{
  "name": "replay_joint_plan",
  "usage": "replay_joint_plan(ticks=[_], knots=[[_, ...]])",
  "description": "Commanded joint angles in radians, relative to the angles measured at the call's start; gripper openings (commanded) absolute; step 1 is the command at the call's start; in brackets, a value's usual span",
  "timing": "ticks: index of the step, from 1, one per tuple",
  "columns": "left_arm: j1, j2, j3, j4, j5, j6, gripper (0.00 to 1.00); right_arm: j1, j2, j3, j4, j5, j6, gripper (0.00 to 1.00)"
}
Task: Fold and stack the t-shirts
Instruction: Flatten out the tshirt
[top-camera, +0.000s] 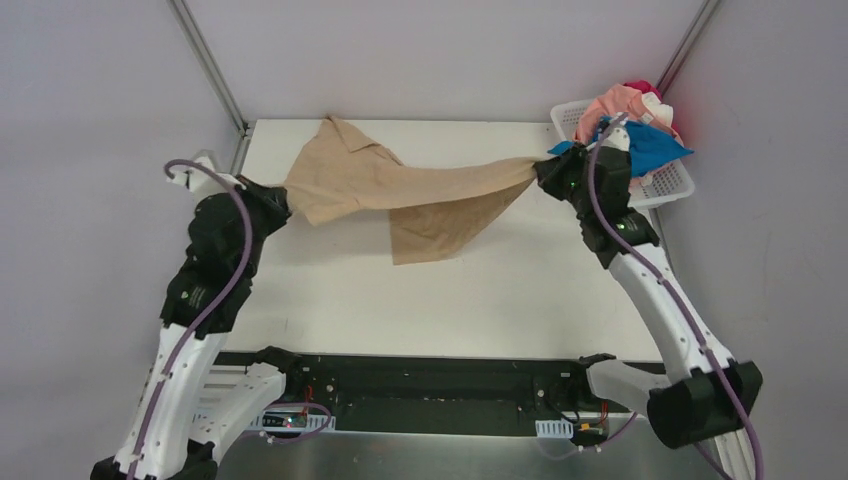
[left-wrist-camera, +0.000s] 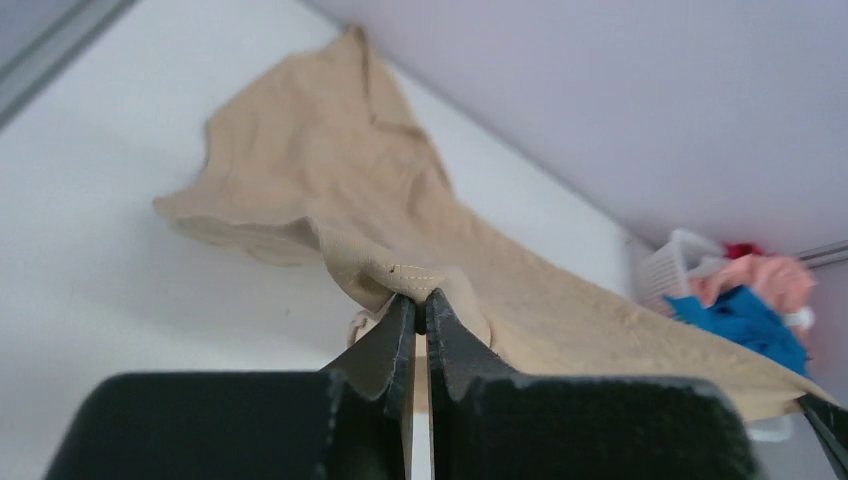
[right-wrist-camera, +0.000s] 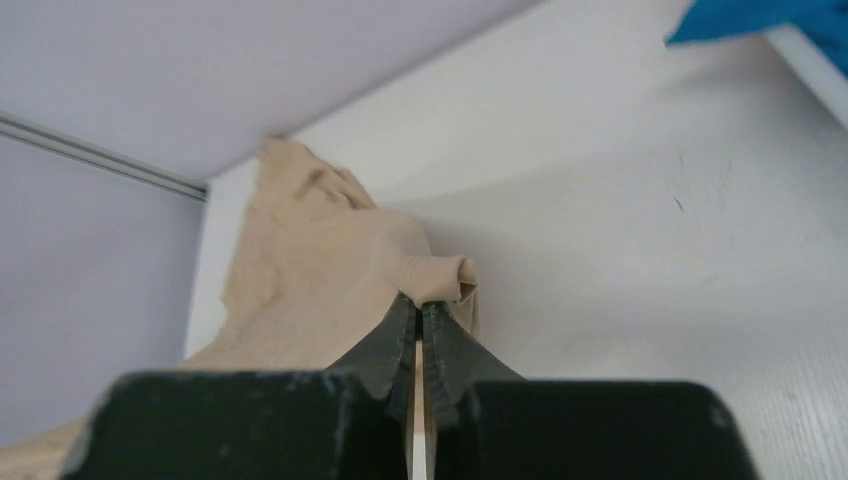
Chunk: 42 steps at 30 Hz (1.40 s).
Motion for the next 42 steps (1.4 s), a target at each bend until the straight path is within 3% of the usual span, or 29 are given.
replay_joint_plan(ticks=[1,13,18,22,29,33,37,39,42], knots=[[-0.002,-0.058,0.187,0.059,-0.002,0.137,0.0,0.002,-0.183,0.151,-0.016,-0.021,-0.063,0.0],[-0.001,0.042,0.821,0.07,0.207,0.276,0.0,0.002,-0.32,0.663,-0.273,-0.154,-0.107,0.0],[-0.001,0.122,0.997,0.068,0.265,0.295,0.0,0.002,-0.311,0.829,-0.353,-0.128,-0.126,0.0],[-0.001,0.186,1.081,0.067,0.28,0.309,0.0,0.002,-0.298,0.867,-0.369,-0.092,-0.127,0.0],[-0.001,0.319,1.058,0.068,0.184,0.361,0.0,0.002,-0.275,0.756,-0.357,0.059,-0.069,0.0],[-0.001,0.454,0.886,0.138,-0.012,0.451,0.0,0.001,-0.222,0.584,-0.342,0.15,-0.04,0.0],[0.035,0.652,0.743,0.208,-0.031,0.499,0.0,0.002,-0.055,0.404,-0.265,0.239,-0.02,0.0],[0.06,0.813,0.733,0.216,-0.013,0.493,0.11,-0.002,0.063,0.329,-0.201,0.276,0.003,0.0],[0.08,1.046,0.784,0.207,0.016,0.496,0.51,-0.021,0.303,0.337,-0.161,0.297,0.05,0.03]])
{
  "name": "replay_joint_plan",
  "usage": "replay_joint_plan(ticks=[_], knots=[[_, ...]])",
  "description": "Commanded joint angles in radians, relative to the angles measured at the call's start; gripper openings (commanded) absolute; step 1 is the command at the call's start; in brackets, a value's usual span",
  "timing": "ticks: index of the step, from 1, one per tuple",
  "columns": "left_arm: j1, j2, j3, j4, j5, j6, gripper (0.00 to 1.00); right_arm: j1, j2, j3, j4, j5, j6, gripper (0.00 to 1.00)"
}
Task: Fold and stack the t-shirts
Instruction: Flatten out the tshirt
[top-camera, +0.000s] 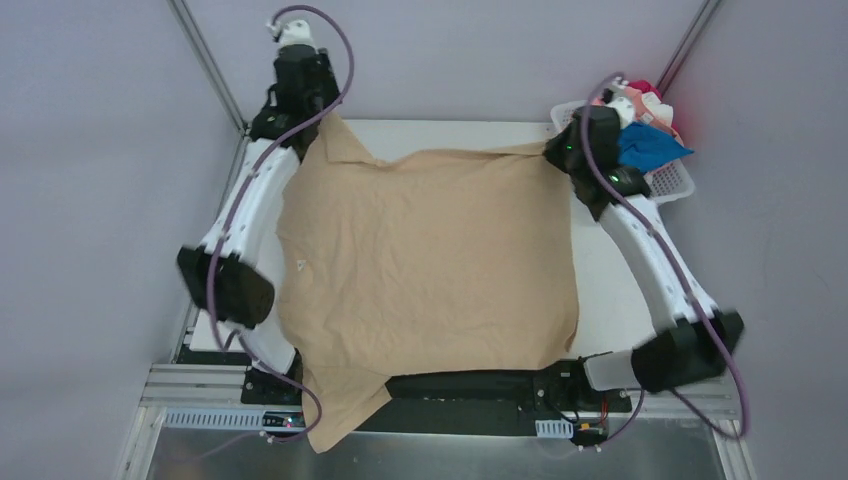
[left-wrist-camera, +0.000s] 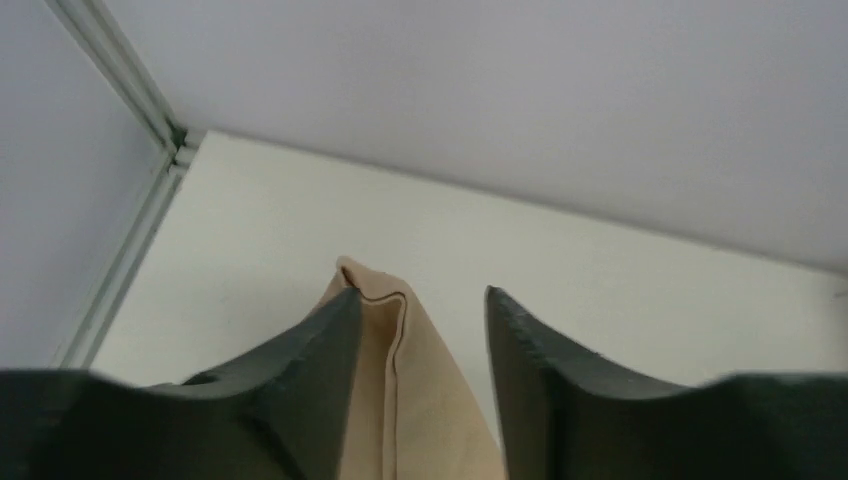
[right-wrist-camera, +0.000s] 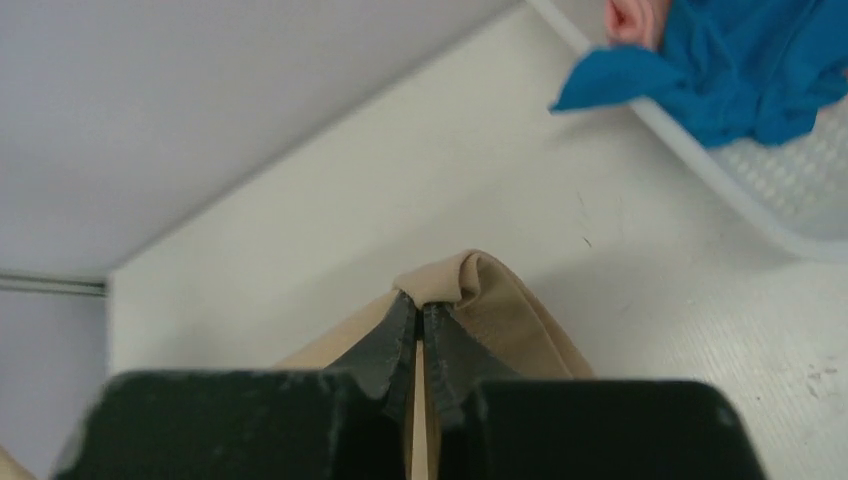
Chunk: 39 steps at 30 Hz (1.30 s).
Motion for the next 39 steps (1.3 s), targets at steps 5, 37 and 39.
replay_joint_plan(ticks=[5,37,39], knots=[[0.031,0.5,0.232,-0.135,-0.047,0.028,0.98,-0.056,0.635,0.27,-0.091,-0.036,0.082,0.49],[0.121,0.101,-0.765,-0.138,0.159,-0.452,0.99,-0.028,0.507,-0.235,0.058,-0.152,0.009,0.99],[0.128,0.166,-0.726,-0.139,0.176,-0.45,0.99,-0.028,0.548,-0.216,0.053,-0.133,0.01,0.99]])
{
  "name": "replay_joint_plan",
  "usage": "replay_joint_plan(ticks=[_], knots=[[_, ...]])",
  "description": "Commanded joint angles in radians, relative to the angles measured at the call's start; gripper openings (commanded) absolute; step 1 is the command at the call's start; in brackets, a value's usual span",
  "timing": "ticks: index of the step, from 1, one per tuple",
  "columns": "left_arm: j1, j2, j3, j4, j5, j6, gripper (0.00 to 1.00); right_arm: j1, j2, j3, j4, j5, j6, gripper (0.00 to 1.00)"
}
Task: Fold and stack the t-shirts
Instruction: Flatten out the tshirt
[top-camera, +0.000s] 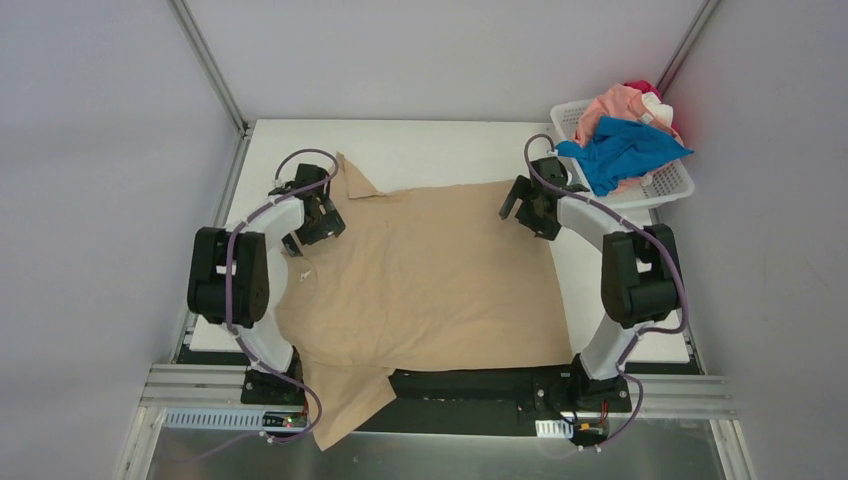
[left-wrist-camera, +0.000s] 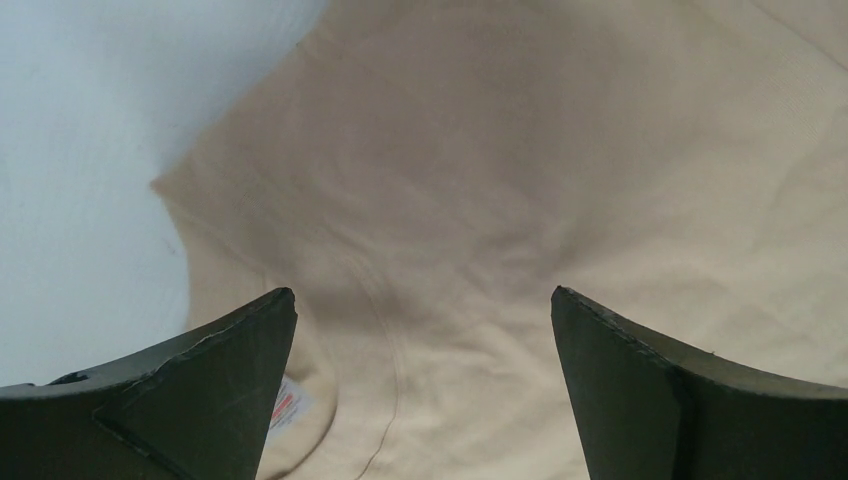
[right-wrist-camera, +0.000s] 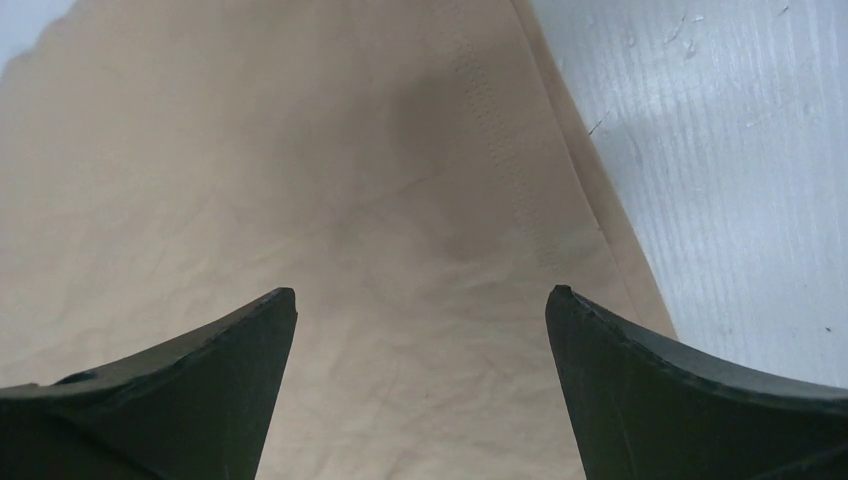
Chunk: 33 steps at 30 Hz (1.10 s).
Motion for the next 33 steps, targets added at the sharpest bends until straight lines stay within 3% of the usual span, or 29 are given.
replay_joint_plan(ticks=[1,11,25,33], knots=[[0.018,0.132,0.098,0.017,0.076,-0.025,0.99,0.0,0.083,0.071,-0.004,0.063,0.019,0.99],[0.107,0.383,0.345,-0.006,0.126,0.015,0.99,-0.007,0.287,0.267,-0.054,0.128,0.032,0.99],[0.162,0.773,0.976,-0.125,0.253,0.012,0.99,-0.04,0.531,0.626,-0.094,0.112,0.041,0.99],[0.173,0.798,1.16,-0.132,0.328,0.053,0.99,-0.063,0.556,0.799,-0.129,0.068,-0.046,0.99]])
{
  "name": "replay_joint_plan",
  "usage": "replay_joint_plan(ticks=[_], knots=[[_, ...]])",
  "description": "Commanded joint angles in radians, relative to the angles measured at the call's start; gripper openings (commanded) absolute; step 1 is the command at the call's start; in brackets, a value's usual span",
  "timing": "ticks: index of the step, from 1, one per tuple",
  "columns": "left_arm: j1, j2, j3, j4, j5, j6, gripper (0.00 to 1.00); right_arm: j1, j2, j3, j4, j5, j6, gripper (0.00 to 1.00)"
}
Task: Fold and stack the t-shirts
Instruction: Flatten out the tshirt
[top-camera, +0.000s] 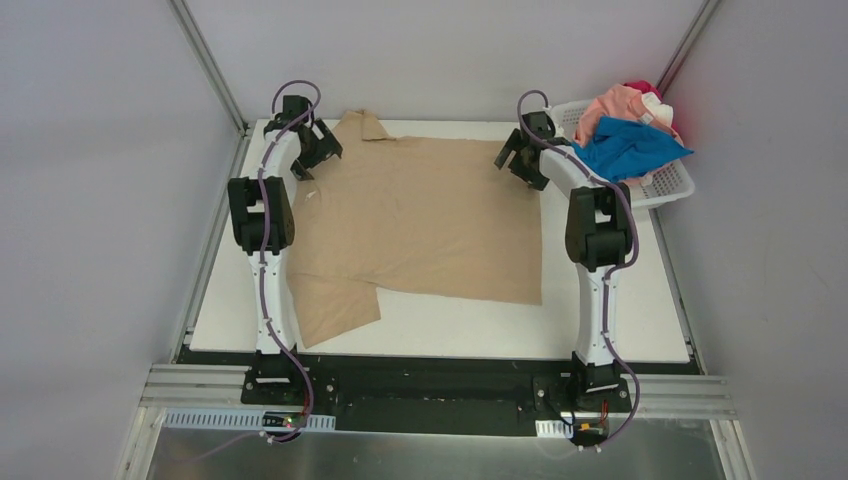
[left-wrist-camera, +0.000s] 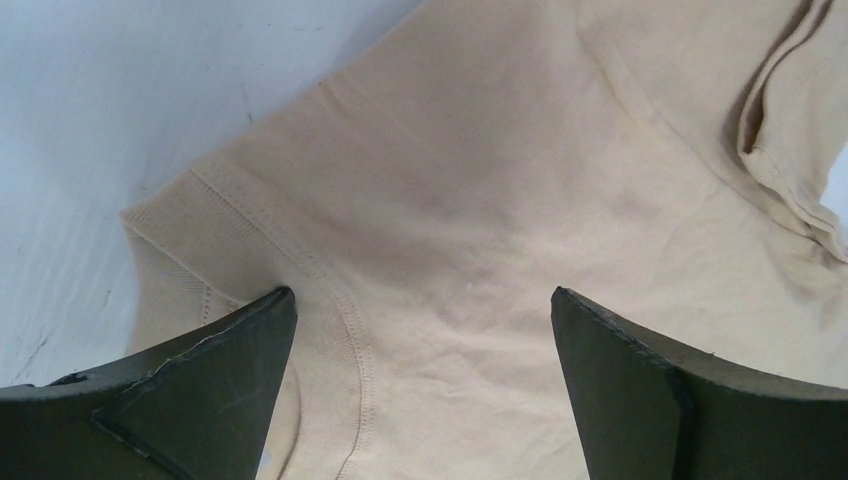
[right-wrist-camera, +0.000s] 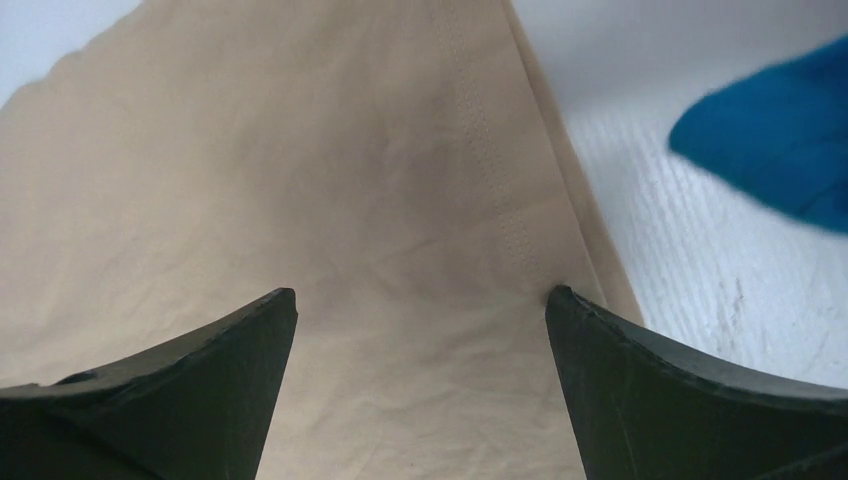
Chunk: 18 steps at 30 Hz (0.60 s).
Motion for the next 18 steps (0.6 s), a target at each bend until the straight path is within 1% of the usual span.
replay_joint_plan(ticks=[1,4,6,8,12,16,18], knots=[[0.008,-0.022,0.064,-0.015,0.054,0.048,0.99,-0.015,-0.03,0.106,-0.06,-0.023,-0.074,0.99],[0.009,-0.116,0.041,-0.02,0.055,0.067,0.99,-0.013,-0.134,0.066,-0.061,-0.042,-0.084,0.99],[0.009,-0.201,-0.015,-0.02,0.061,0.068,0.99,-0.005,-0.241,-0.028,-0.018,-0.052,-0.086,0.99],[0.008,-0.306,-0.108,-0.02,0.069,0.069,0.99,0.004,-0.355,-0.155,0.045,-0.058,-0.08,1.0],[0.007,-0.569,-0.384,-0.018,0.04,0.046,0.99,0.011,-0.563,-0.398,0.125,-0.091,-0.041,0.99],[0.001,-0.827,-0.727,-0.019,-0.066,-0.029,0.99,0.011,-0.741,-0.614,0.167,-0.113,0.015,1.0],[-0.009,-0.937,-0.881,-0.02,-0.093,-0.063,0.99,0.011,-0.818,-0.707,0.187,-0.119,0.042,0.99]])
